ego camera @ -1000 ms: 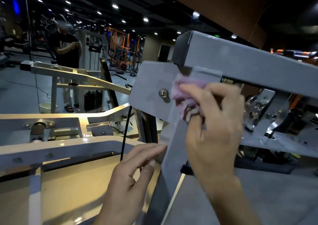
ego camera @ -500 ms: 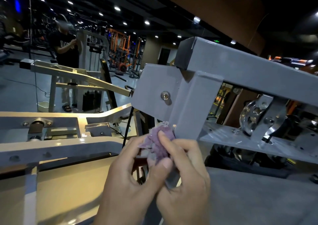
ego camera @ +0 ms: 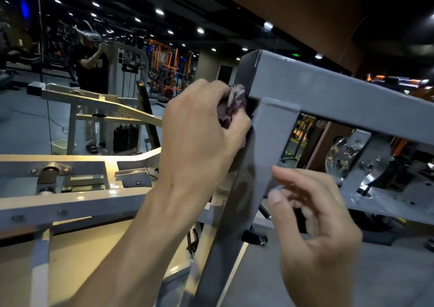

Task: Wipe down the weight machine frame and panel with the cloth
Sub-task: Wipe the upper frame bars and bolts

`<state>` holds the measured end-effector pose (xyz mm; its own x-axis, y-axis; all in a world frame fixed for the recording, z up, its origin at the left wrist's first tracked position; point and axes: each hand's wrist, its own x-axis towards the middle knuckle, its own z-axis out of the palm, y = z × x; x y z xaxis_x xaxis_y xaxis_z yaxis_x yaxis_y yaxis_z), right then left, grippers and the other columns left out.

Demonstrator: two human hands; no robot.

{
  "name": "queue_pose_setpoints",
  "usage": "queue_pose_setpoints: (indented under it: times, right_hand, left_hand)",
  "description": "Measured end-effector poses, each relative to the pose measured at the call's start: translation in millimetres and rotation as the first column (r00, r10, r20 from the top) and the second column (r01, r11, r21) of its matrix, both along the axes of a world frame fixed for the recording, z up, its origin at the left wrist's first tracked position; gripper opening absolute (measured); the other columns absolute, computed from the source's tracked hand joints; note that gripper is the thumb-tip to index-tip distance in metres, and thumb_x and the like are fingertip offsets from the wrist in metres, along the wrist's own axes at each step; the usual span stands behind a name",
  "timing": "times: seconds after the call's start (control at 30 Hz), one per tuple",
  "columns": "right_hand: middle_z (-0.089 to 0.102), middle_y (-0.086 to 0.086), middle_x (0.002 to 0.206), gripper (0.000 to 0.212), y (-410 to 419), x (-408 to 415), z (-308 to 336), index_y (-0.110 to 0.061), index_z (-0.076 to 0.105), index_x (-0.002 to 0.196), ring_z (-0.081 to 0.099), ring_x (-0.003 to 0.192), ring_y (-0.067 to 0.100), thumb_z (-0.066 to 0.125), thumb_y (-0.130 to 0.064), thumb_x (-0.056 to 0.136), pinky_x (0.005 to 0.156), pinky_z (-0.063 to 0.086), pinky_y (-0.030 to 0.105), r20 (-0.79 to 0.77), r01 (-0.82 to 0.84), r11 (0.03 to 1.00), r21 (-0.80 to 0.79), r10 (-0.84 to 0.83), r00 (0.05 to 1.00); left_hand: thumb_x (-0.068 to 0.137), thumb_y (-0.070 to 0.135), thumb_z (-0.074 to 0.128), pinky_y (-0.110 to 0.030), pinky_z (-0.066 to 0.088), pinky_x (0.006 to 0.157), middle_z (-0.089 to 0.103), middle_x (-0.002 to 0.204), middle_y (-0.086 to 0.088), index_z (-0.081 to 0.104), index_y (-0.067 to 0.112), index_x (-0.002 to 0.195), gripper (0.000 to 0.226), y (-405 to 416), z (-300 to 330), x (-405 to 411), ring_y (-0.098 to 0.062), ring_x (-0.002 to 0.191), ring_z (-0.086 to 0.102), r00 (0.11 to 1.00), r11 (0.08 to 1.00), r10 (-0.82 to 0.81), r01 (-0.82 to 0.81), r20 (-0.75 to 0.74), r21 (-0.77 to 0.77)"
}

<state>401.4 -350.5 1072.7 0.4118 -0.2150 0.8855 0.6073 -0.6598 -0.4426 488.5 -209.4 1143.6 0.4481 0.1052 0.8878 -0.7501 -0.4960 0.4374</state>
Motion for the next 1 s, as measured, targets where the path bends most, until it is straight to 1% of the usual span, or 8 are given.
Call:
queue_pose_setpoints:
  times: [0.13,0.3,0.43,0.6,0.7,0.8,0.87,1.0]
  right_hand:
    - [0.064,-0.009,0.106,0.027,-5.9,1.2,-2.5,-0.027,0.072,0.108,0.066,0.089,0.020,0.065,-0.010,0.089,0.078,0.050,0.020,-0.006,0.016,1.000,0.017,-0.016,1.000]
    - [0.064,-0.008,0.108,0.027,-3.0,10.5,-7.8,-0.029,0.070,0.110,0.066,0.091,0.021,0.064,-0.011,0.092,0.080,0.051,0.024,-0.011,0.015,0.999,0.037,-0.015,1.000]
    - [0.063,-0.014,0.108,0.030,3.1,16.2,-15.3,-0.036,0.065,0.112,0.067,0.093,0.017,0.062,-0.012,0.094,0.081,0.049,0.023,-0.027,0.042,0.999,-0.005,-0.042,0.999]
    - [0.067,-0.003,0.105,0.031,2.7,20.9,-39.6,-0.035,0.067,0.111,0.069,0.089,0.021,0.062,-0.010,0.094,0.078,0.052,0.037,-0.039,0.035,0.999,0.041,-0.034,0.999]
    - [0.066,0.004,0.099,0.027,3.4,22.4,-50.8,-0.028,0.069,0.109,0.066,0.079,0.026,0.061,-0.007,0.094,0.072,0.051,0.043,-0.032,0.067,0.997,0.044,-0.066,0.997]
    - [0.063,0.010,0.095,0.025,4.6,25.5,-55.1,-0.022,0.070,0.108,0.062,0.074,0.031,0.060,-0.003,0.094,0.068,0.049,0.045,-0.022,0.083,0.996,0.041,-0.082,0.996]
    - [0.062,0.013,0.093,0.025,5.1,27.4,-55.3,-0.019,0.069,0.108,0.061,0.072,0.032,0.059,-0.002,0.094,0.066,0.047,0.043,-0.018,0.078,0.996,0.048,-0.077,0.997]
    - [0.061,0.015,0.087,0.022,4.7,30.3,-55.9,-0.021,0.069,0.105,0.059,0.068,0.033,0.058,-0.005,0.095,0.061,0.047,0.047,-0.024,0.041,0.993,0.111,-0.038,0.999]
  left_hand:
    - [0.093,0.018,0.068,-0.007,0.037,0.067,0.050,0.090,0.011,0.071,0.017,0.100,0.008,-0.7,-29.0,-1.3,-0.003,0.072,0.038,0.999,0.994,-0.007,0.001,0.047,0.112]
    - [0.095,0.020,0.071,-0.012,0.046,0.070,0.060,0.093,0.008,0.075,0.019,0.119,0.024,6.5,-56.7,-1.1,0.000,0.077,0.051,0.990,0.987,-0.139,0.139,-0.003,0.078]
    - [0.099,0.025,0.068,-0.029,0.049,0.067,0.061,0.086,-0.003,0.077,0.019,0.114,0.018,3.8,-34.6,4.7,-0.010,0.077,0.056,0.975,0.976,-0.219,0.220,0.049,-0.006]
    - [0.099,0.023,0.066,-0.009,0.037,0.070,0.055,0.089,0.013,0.075,0.024,0.115,0.018,7.5,-122.3,-10.4,0.003,0.083,0.055,0.947,0.965,-0.253,0.261,-0.195,0.014]
    - [0.096,0.025,0.067,-0.013,0.038,0.067,0.057,0.086,0.015,0.074,0.032,0.109,0.016,6.9,-155.0,-10.1,0.000,0.082,0.057,0.889,0.961,-0.269,0.274,-0.371,-0.041]
    - [0.098,0.025,0.066,-0.012,0.038,0.070,0.058,0.080,0.015,0.074,0.023,0.093,0.009,0.4,-121.7,-4.0,0.000,0.082,0.057,0.911,0.965,-0.264,0.252,-0.317,-0.079]
    - [0.099,0.025,0.064,-0.016,0.039,0.069,0.058,0.074,0.013,0.067,0.021,0.078,0.022,-2.6,-98.3,-5.9,-0.005,0.079,0.058,0.929,0.962,-0.272,0.256,-0.251,-0.095]
    - [0.100,0.036,0.061,-0.014,0.034,0.064,0.052,0.072,0.016,0.053,0.039,0.077,0.025,-2.2,-138.4,-5.3,-0.003,0.073,0.055,0.900,0.958,-0.286,0.268,-0.331,-0.101]
